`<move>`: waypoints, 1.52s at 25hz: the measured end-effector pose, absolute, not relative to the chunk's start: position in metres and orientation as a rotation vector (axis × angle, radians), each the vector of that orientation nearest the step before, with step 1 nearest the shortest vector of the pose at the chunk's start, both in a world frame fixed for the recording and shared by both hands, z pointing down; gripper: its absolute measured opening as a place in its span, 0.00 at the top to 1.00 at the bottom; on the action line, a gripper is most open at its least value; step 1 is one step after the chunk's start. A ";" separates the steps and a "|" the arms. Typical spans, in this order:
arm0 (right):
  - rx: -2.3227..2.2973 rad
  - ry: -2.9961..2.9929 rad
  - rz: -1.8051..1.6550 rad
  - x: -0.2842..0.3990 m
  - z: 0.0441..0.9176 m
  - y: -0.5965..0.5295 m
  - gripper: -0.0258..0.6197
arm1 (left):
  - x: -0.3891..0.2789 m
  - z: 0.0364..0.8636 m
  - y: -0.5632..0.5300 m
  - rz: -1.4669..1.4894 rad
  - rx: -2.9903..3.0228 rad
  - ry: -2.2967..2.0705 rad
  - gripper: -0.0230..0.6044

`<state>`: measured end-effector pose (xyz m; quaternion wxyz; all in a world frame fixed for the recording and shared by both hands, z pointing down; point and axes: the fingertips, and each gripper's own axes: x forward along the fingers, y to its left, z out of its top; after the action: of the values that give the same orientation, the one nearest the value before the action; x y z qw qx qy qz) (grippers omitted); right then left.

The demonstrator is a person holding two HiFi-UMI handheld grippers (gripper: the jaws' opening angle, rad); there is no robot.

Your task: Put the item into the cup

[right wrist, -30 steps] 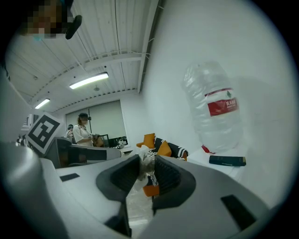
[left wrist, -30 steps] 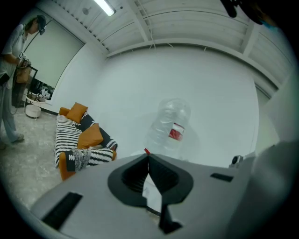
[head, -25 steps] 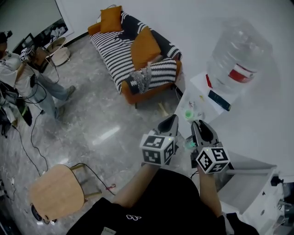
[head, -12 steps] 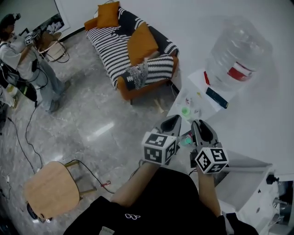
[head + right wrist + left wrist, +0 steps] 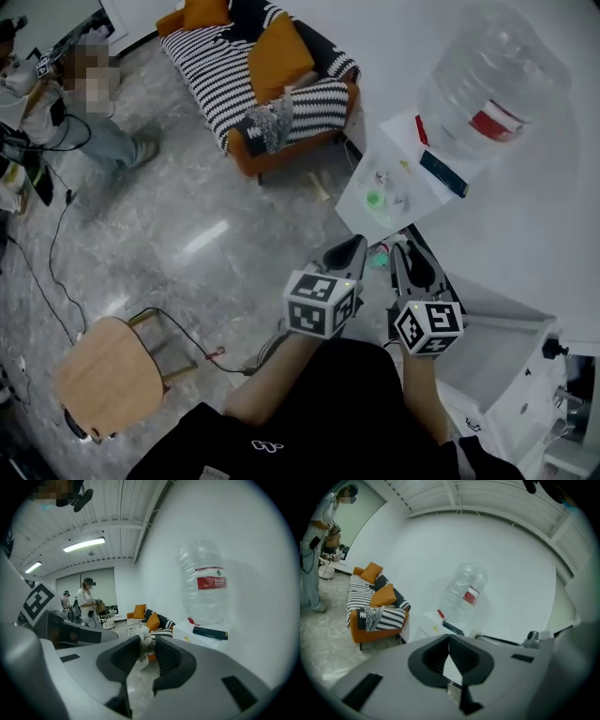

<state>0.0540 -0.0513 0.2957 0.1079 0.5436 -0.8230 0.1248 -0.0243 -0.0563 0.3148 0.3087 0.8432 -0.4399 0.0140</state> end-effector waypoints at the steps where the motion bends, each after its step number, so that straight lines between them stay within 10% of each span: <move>1: 1.599 -2.409 0.381 0.056 0.301 -0.050 0.80 | -0.025 0.322 -0.056 0.035 2.198 -1.153 0.94; 38: 1.607 -2.230 0.704 0.089 0.525 -0.162 0.80 | -0.003 0.550 -0.132 0.489 2.100 -1.150 0.94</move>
<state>0.0888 -0.1619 0.5249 0.1514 0.5598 -0.7769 0.2451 -0.0028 -0.1318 0.5498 0.3420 0.8075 -0.4423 0.1881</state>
